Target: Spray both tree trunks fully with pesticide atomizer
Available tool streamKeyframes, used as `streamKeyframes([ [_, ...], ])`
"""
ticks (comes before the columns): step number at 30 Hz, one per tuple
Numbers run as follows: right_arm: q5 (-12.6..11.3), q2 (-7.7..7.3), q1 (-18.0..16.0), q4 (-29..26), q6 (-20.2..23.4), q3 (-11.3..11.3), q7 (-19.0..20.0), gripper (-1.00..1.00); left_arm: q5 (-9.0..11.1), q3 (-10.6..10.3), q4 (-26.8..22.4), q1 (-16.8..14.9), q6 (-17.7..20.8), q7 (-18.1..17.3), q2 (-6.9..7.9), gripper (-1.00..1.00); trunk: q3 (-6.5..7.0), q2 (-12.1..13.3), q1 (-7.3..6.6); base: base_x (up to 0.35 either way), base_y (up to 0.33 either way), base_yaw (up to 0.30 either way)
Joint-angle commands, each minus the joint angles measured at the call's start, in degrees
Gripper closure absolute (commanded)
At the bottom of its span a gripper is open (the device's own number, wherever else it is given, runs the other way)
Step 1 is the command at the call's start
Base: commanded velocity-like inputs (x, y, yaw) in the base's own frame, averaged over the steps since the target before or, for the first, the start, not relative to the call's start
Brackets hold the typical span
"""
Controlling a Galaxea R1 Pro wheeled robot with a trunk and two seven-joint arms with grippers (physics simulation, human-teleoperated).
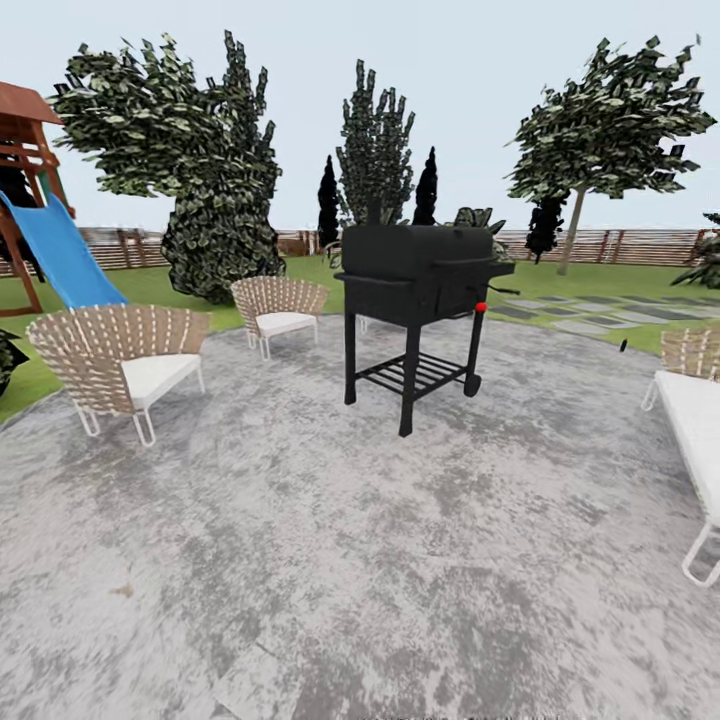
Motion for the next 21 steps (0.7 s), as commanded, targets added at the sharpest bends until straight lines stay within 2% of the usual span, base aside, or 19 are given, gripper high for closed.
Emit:
streamKeyframes([
  [1,0.0,0.00,0.0,0.0,0.0,0.0,0.0,-1.00,0.0,0.0,0.0,0.0,0.0,0.0,0.00,-1.00,-0.19,-0.4,0.23,0.000,0.000,-0.300],
  [21,0.0,0.00,0.0,0.0,0.0,0.0,0.0,-1.00,-0.2,0.0,0.0,0.0,0.0,0.0,0.00,-1.00,-3.94,-8.4,4.62,0.000,0.000,-0.300],
])
